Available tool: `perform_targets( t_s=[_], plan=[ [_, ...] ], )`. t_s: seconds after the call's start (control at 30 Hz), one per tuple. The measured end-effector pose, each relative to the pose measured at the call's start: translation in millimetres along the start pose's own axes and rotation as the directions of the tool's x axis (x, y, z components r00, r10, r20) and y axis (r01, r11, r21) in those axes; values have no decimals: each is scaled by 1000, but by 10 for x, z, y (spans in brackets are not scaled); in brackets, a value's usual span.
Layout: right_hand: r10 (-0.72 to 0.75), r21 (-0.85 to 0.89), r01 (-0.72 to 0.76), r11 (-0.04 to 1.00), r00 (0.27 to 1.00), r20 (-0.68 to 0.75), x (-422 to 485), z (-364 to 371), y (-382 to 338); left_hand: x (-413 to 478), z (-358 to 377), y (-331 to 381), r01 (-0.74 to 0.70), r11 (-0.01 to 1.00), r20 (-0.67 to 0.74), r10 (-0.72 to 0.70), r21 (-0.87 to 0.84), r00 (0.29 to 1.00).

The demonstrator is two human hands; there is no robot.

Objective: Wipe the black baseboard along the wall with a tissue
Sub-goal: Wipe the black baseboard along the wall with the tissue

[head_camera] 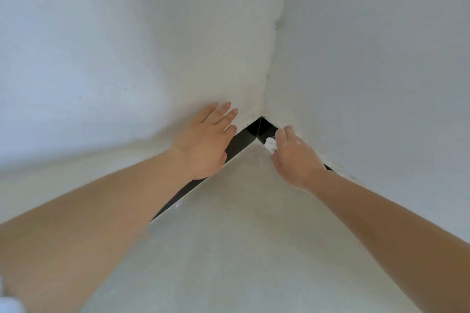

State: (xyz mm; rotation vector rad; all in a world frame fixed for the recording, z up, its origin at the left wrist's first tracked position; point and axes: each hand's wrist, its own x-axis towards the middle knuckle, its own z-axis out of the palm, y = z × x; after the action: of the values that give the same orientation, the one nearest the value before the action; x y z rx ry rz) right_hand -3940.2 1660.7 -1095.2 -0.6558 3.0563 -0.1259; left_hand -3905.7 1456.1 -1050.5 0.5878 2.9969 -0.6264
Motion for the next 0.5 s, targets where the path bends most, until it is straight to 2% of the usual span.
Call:
perform_targets(
  t_s=[0.13,0.3,0.4,0.5],
  plan=[
    [-23,-232,61,971,987,159,-120,106,220,172,399,273,27,997,-10,-28,-70,1000],
    [-270,-371,266,890,962,41,47,241,368,340,763,317,120,990,-195,-131,-68,972],
    [-437,-452,393,801,900,9,344,362,289,392,895,279,127,991,-268,-131,-29,955],
    [-503,-520,431,738,864,2,687,542,193,451,985,287,134,991,-320,-135,-26,938]
  ],
)
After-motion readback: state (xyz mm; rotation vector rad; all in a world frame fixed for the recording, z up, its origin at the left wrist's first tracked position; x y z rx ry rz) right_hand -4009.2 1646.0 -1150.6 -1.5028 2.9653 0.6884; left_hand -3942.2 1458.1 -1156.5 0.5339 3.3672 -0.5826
